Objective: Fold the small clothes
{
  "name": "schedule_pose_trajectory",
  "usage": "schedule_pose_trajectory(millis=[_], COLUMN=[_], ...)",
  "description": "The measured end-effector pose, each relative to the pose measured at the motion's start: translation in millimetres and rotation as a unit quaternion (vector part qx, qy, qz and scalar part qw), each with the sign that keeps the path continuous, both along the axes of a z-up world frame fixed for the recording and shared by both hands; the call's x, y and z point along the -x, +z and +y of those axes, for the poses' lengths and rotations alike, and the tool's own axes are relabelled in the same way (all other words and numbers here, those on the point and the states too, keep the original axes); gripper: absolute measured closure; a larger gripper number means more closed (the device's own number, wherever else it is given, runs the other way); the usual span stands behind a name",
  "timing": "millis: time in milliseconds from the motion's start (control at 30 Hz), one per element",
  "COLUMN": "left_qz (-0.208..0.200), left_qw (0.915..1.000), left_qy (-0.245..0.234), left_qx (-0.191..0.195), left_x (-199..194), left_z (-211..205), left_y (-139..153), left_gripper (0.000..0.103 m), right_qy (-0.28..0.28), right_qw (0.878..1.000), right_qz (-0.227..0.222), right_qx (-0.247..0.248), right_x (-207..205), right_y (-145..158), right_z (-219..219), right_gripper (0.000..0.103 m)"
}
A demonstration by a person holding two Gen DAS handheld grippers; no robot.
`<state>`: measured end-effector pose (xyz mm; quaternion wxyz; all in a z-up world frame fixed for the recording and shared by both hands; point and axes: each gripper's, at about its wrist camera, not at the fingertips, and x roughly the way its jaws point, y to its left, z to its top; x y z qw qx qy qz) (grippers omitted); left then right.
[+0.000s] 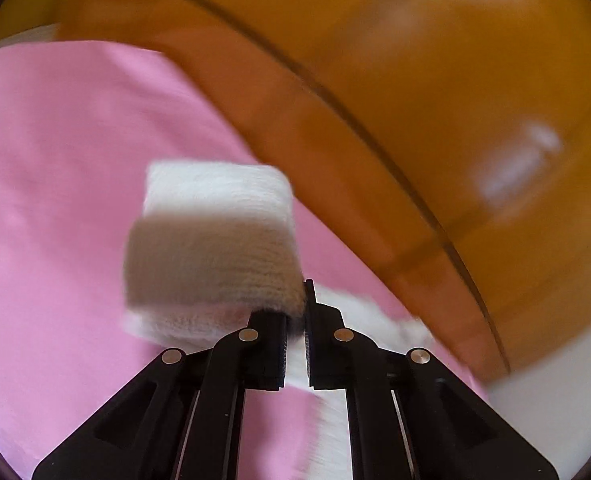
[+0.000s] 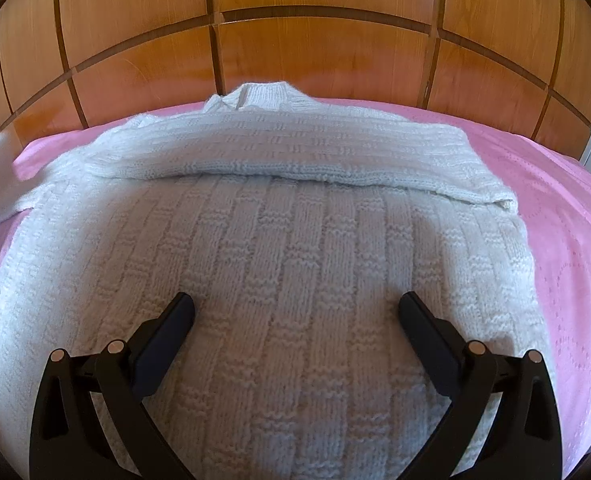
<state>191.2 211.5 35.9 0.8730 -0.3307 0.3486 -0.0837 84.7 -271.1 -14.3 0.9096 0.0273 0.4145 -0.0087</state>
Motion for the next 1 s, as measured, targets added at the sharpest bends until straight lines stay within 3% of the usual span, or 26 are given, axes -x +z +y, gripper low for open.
schedule_pose_trajectory(millis=[100, 267, 300, 333, 367, 433, 667, 733, 800, 900, 1000], left_qz=[-0.002, 0.03, 0.036, 0.043, 0.047, 0.047, 0.028, 0.019, 0.02, 0.025, 0.024], left_qw=[0.9977, 0.9859, 0.9839, 0.9805, 0.978, 0.9777, 0.9736, 0.9704, 0.9688, 0.9698, 0.97], left_qy=[-0.065, -0.153, -0.161, -0.175, -0.187, -0.188, -0.183, -0.18, -0.18, -0.176, -0.176], left_qx=[-0.019, -0.06, -0.07, -0.079, -0.081, -0.08, -0.134, -0.161, -0.17, -0.167, -0.166], left_x=[-5.9, -9.4, -8.7, -5.7, -0.3, 11.7, 58.3, 67.3, 71.3, 73.3, 72.5], left_z=[-63.1, -157.0, -165.0, -175.0, -180.3, -176.5, -167.6, -167.9, -170.1, -167.0, -167.8], left_y=[-0.5, -24.9, -28.0, -32.8, -38.1, -44.8, -58.3, -62.7, -69.4, -79.2, -85.1], left_gripper=[0.097, 0.096, 0.092, 0.081, 0.067, 0.051, 0.051, 0.051, 0.051, 0.051, 0.051], right_qy=[0.0, -0.001, 0.0, 0.0, 0.0, 0.0, 0.002, 0.011, 0.028, 0.057, 0.078], right_qw=[1.0, 1.0, 1.0, 1.0, 1.0, 1.0, 1.0, 0.996, 0.987, 0.97, 0.958], right_qz=[-0.001, -0.003, -0.004, -0.004, -0.005, -0.006, 0.01, 0.01, 0.022, 0.047, 0.087], right_qx=[-0.003, -0.008, -0.01, -0.011, -0.012, -0.016, -0.025, -0.087, -0.158, -0.232, -0.262], right_x=[-0.1, 0.3, 0.3, 0.7, 1.1, 1.5, -2.6, -9.0, -24.3, -51.0, -82.3], right_y=[0.0, 0.0, 0.0, -0.1, -0.1, 0.1, 8.1, 21.7, 32.5, 35.3, 24.9], right_z=[-1.0, -1.9, -2.4, -2.7, -2.7, -3.5, -4.8, -7.8, -5.2, 10.2, 37.5], right_gripper=[0.002, 0.002, 0.002, 0.002, 0.002, 0.002, 0.004, 0.024, 0.031, 0.039, 0.04])
